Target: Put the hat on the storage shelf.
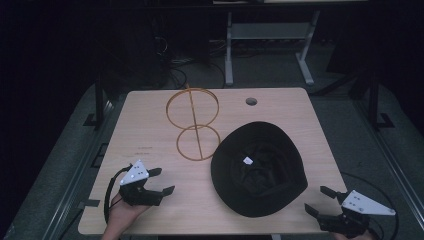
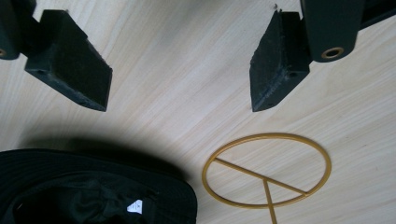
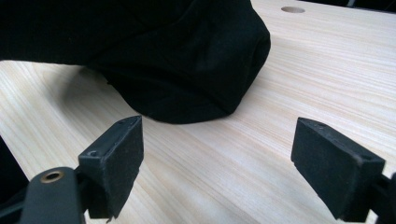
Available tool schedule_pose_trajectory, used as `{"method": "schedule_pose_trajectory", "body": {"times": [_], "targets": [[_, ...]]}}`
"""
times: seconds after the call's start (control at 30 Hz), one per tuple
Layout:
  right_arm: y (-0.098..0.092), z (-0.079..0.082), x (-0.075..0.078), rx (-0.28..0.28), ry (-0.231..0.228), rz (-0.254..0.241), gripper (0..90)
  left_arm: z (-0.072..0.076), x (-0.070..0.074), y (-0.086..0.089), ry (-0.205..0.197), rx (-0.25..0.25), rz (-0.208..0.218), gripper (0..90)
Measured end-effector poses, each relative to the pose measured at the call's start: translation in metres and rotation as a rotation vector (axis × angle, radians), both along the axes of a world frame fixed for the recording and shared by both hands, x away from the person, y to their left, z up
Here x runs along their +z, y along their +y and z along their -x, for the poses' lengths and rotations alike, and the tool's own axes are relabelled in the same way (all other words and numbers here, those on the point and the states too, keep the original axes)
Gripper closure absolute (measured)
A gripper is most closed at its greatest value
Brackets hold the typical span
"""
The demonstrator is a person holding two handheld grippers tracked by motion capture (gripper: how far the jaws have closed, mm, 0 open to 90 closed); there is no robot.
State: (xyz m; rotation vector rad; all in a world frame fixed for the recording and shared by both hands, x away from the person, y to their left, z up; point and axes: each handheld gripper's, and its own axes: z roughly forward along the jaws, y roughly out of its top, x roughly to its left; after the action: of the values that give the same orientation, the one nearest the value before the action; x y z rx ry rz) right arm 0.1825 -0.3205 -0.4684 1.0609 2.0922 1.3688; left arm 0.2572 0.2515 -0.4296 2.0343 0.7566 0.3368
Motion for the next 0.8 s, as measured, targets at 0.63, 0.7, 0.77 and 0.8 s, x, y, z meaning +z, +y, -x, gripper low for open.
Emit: {"method": "schedule_pose_trajectory", "body": {"times": [0.63, 0.7, 0.77, 0.8], "targets": [[0.005, 0.002, 0.005, -0.001, -0.015, 0.023, 16.5, 0.007, 0.005, -0.021, -0.005, -0.083, 0.023, 20.8], [0.005, 0.002, 0.005, 0.000, -0.015, 0.023, 16.5, 0.007, 0.005, -0.025, -0.007, -0.092, 0.023, 20.8], [0.005, 0.001, 0.004, -0.003, -0.010, 0.021, 16.5, 0.007, 0.006, -0.030, -0.007, -0.104, 0.024, 20.8], [0.005, 0.001, 0.004, -0.003, -0.010, 0.021, 16.5, 0.007, 0.006, -0.033, -0.007, -0.107, 0.025, 20.8]]}}
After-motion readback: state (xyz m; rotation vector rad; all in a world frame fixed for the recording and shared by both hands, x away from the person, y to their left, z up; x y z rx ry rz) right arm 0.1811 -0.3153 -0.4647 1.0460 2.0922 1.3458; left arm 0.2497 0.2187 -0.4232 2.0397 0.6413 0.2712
